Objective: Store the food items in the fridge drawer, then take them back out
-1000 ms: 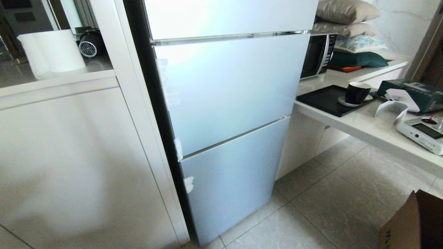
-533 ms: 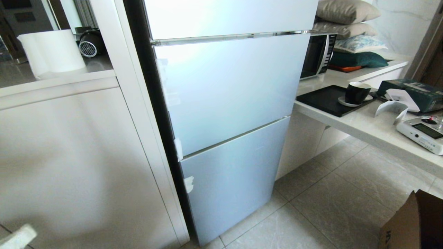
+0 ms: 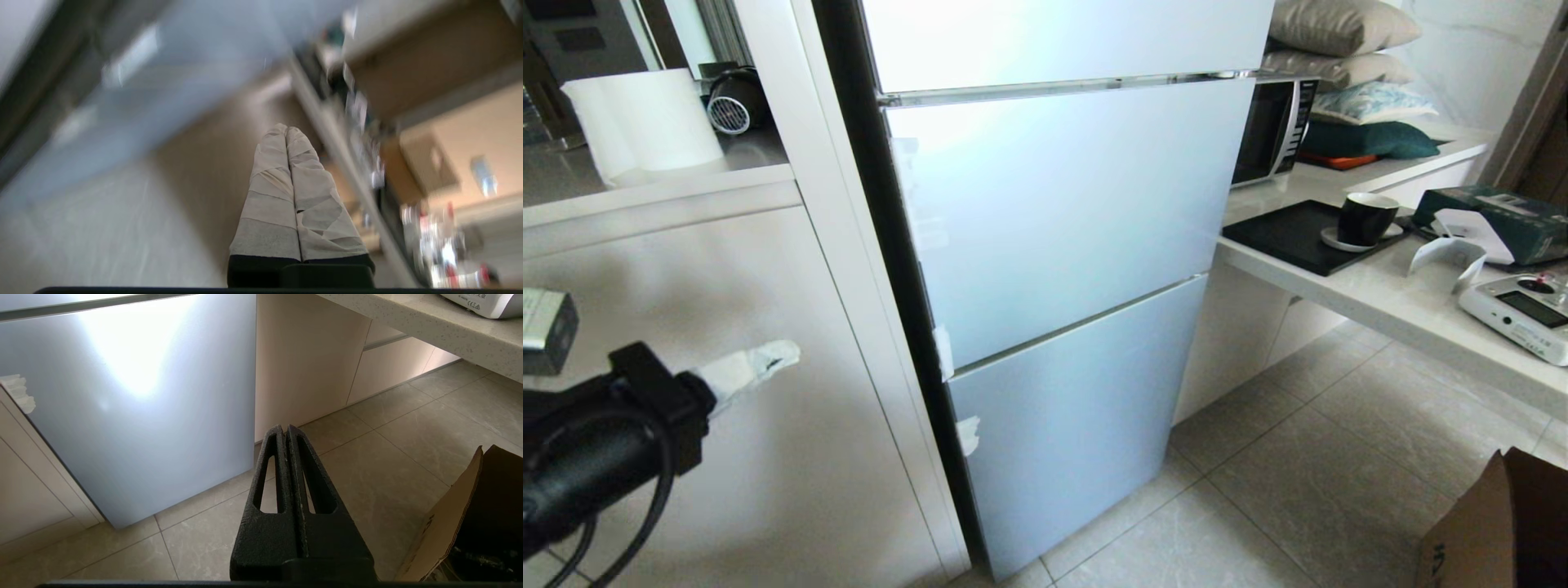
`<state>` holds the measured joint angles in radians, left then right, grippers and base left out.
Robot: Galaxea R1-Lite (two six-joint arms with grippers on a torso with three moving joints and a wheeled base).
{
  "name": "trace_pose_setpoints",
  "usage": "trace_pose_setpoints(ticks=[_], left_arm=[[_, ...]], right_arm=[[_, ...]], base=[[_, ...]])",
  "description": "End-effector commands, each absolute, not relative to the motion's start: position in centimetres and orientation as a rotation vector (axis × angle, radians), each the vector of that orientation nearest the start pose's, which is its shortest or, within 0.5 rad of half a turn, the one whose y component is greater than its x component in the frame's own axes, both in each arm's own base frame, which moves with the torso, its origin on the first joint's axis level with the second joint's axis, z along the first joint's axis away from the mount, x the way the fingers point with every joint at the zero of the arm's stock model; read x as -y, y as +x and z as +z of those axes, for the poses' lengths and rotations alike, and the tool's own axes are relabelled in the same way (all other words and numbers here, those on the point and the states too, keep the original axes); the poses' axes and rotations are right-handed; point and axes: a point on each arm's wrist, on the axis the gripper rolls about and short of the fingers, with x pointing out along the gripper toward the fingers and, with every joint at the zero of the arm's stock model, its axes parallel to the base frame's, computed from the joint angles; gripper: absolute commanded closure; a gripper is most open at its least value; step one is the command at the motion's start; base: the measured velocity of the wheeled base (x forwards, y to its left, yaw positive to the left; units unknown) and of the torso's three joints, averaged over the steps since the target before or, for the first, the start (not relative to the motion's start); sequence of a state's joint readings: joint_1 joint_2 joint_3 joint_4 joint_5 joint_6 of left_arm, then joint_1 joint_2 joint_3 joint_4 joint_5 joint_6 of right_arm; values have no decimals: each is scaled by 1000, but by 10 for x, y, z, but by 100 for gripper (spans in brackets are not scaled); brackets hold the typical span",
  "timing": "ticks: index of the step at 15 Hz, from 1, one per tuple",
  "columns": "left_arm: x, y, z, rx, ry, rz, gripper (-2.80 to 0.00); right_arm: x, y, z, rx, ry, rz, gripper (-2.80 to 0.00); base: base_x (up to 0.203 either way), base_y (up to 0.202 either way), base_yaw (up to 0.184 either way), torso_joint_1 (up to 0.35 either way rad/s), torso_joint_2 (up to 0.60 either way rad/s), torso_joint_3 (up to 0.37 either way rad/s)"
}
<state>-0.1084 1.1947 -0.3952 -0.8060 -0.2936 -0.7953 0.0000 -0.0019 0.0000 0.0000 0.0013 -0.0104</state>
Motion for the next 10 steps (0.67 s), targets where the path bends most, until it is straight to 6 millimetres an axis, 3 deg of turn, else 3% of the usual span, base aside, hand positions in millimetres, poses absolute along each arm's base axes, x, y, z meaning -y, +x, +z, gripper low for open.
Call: trace_pose_setpoints(ticks=[1,5,10], left_arm=[[15,205,205,-111,-800,-285,0],[12,225,197,-136,-808,-237,0],[12,235,204,-115,-812,-247,0]], right_arm=[[0,-23,75,2,-11,2,0],[0,-23,75,1,-10,2,0],[0,-23,75,2,-11,2,0]], base=[[0,0,0,0,0,0],[0,0,0,0,0,0],[0,0,0,0,0,0]])
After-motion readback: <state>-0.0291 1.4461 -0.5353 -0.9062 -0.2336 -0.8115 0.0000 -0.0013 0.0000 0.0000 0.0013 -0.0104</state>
